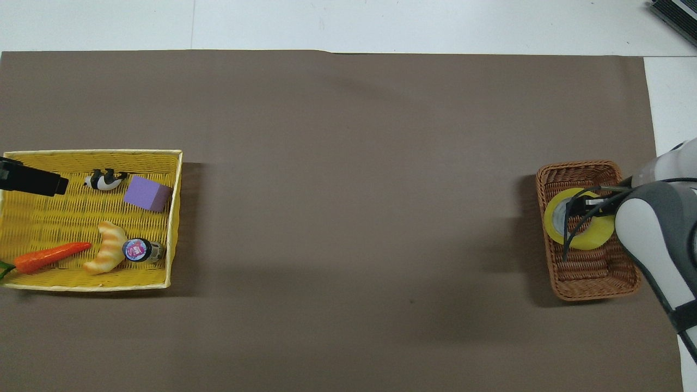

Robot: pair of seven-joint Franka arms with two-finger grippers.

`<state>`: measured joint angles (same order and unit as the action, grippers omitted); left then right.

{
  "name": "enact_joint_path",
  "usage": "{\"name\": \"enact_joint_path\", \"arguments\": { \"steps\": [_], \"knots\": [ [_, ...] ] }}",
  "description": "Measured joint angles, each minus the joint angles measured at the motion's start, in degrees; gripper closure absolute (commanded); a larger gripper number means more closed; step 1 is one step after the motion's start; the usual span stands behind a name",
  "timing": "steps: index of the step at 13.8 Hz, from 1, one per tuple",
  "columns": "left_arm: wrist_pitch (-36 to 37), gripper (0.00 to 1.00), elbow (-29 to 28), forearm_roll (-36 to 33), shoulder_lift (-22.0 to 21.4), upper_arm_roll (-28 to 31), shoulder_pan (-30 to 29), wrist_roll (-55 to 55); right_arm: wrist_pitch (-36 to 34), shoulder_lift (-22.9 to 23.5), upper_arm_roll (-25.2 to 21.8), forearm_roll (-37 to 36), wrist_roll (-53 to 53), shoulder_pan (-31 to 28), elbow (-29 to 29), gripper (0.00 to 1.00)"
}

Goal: Move tape to another basket
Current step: 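Lower the tape into the wicker basket and open the right gripper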

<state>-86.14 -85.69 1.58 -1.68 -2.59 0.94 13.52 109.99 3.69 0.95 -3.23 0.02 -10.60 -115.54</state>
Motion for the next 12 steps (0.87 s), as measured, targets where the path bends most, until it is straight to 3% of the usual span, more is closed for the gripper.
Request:
{"name": "enact_joint_path", "arguments": {
  "steps": [3,4,5,12],
  "knots": [
    [0.0,0.0,0.0,0.0,0.0,0.0,-0.01,-0.42,4.58,1.19,-0.01,-1.76,-3.15,-3.31,-3.37,1.0],
    [0.0,0.0,0.0,0.0,0.0,0.0,-0.01,-0.58,5.59,1.79,-0.02,-1.85,-3.85,-4.04,-4.1,0.69],
    [0.0,0.0,0.0,0.0,0.0,0.0,-0.01,-0.62,6.1,2.42,-0.02,-1.91,-4.18,-4.43,-4.5,0.01],
    [0.0,0.0,0.0,0.0,0.0,-0.06,-0.01,-0.63,6.09,2.71,0.02,-3.17,-6.09,-4.79,-3.84,0.0]
  ]
}}
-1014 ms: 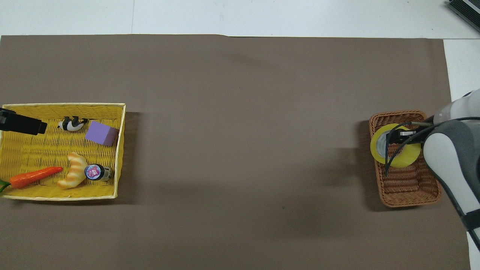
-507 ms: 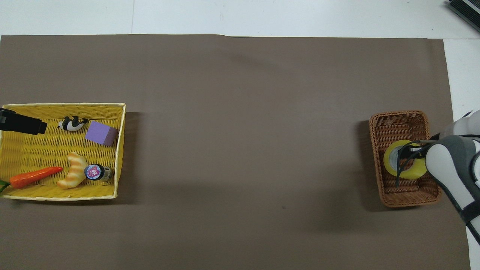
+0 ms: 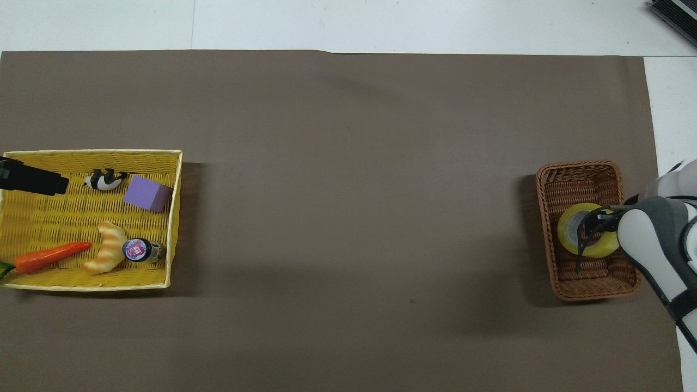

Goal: Move tape to another basket
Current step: 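Lower the tape into the wicker basket and open the right gripper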

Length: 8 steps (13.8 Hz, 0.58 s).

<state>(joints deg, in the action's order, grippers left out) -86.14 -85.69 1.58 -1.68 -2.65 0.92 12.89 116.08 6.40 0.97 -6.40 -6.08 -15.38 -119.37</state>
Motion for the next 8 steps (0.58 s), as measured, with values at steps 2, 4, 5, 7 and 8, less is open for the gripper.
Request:
{"name": "enact_joint_path", "arguments": {
  "steps": [2,4,5,7,8],
  "knots": [
    [0.0,0.0,0.0,0.0,0.0,0.0,0.0,0.0,-1.2,-0.46,0.19,-0.31,-0.06,0.06,1.91,0.0],
    [0.0,0.0,0.0,0.0,0.0,0.0,0.0,0.0,-2.0,-0.93,0.67,-0.34,-0.1,0.13,4.1,0.0],
    [0.0,0.0,0.0,0.0,0.0,0.0,0.0,0.0,-2.26,-1.09,0.91,-0.34,-0.1,0.18,5.27,0.0],
    [0.0,0.0,0.0,0.0,0.0,0.0,0.0,0.0,-3.34,-1.17,1.32,-0.34,-0.1,0.72,7.98,0.0],
    [0.0,0.0,0.0,0.0,0.0,0.0,0.0,0.0,-3.69,-1.17,1.46,-0.34,-0.1,1.32,9.18,0.0]
  ]
}}
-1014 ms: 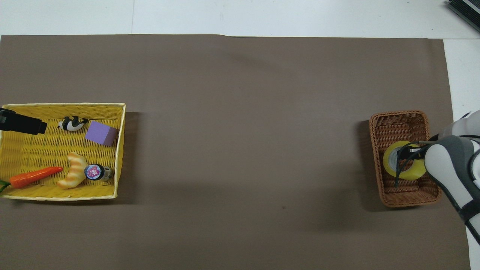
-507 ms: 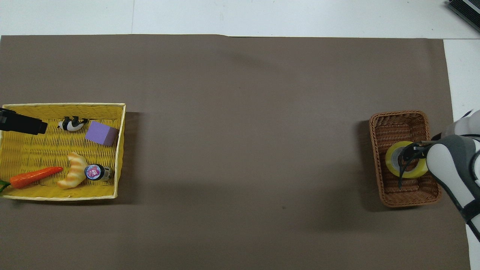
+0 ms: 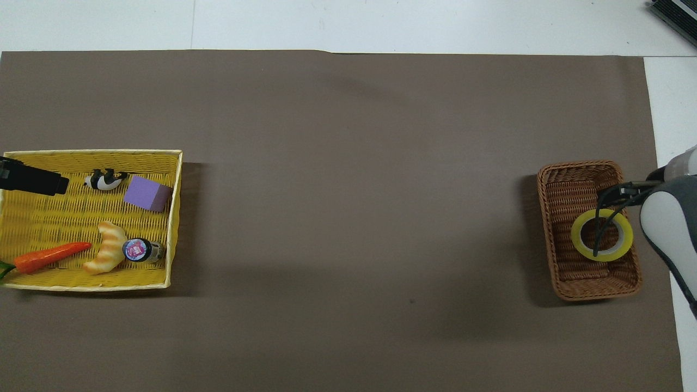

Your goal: Move tape to another basket

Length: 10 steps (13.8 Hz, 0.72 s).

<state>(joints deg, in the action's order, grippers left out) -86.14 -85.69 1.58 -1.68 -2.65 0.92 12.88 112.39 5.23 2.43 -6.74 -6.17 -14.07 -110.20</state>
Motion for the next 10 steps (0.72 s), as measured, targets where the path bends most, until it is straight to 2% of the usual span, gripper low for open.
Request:
{"name": "enact_joint_path", "arguments": {
  "steps": [5,10],
  "knots": [
    [0.0,0.0,0.0,0.0,0.0,0.0,0.0,0.0,-1.48,-0.27,0.48,0.01,0.05,4.55,7.9,0.0],
    [0.0,0.0,0.0,0.0,0.0,0.0,0.0,0.0,-12.02,-1.28,1.53,2.37,1.46,7.23,17.74,0.0]
  ]
}}
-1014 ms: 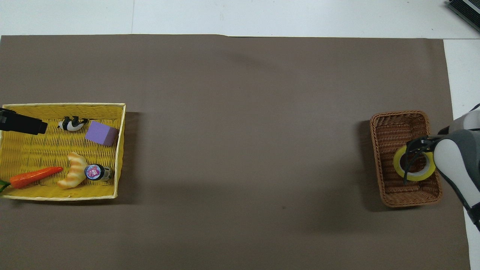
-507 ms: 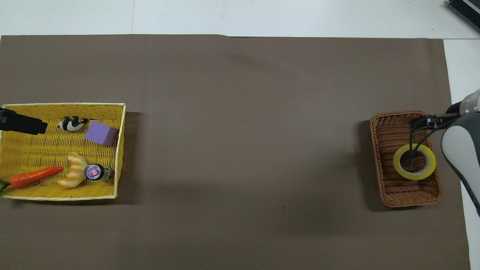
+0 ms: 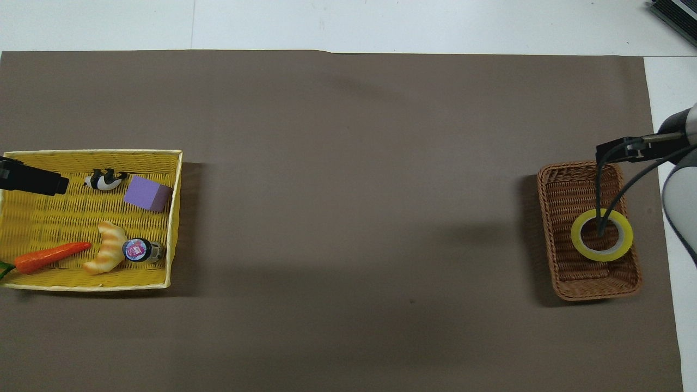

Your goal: Move tape to another basket

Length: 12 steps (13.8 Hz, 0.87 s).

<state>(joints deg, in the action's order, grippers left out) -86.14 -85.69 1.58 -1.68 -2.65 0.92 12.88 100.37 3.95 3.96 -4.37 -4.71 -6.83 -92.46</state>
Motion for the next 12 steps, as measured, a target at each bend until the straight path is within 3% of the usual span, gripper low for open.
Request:
{"name": "enact_joint_path", "arguments": {
  "steps": [5,12],
  "knots": [
    [0.0,0.0,0.0,0.0,0.0,0.0,0.0,0.0,-13.15,-0.56,1.68,1.0,0.0,-0.01,7.18,0.0],
    [0.0,0.0,0.0,0.0,0.0,0.0,0.0,0.0,-14.56,-1.44,2.25,3.24,2.07,-0.09,8.08,0.0]
  ]
}}
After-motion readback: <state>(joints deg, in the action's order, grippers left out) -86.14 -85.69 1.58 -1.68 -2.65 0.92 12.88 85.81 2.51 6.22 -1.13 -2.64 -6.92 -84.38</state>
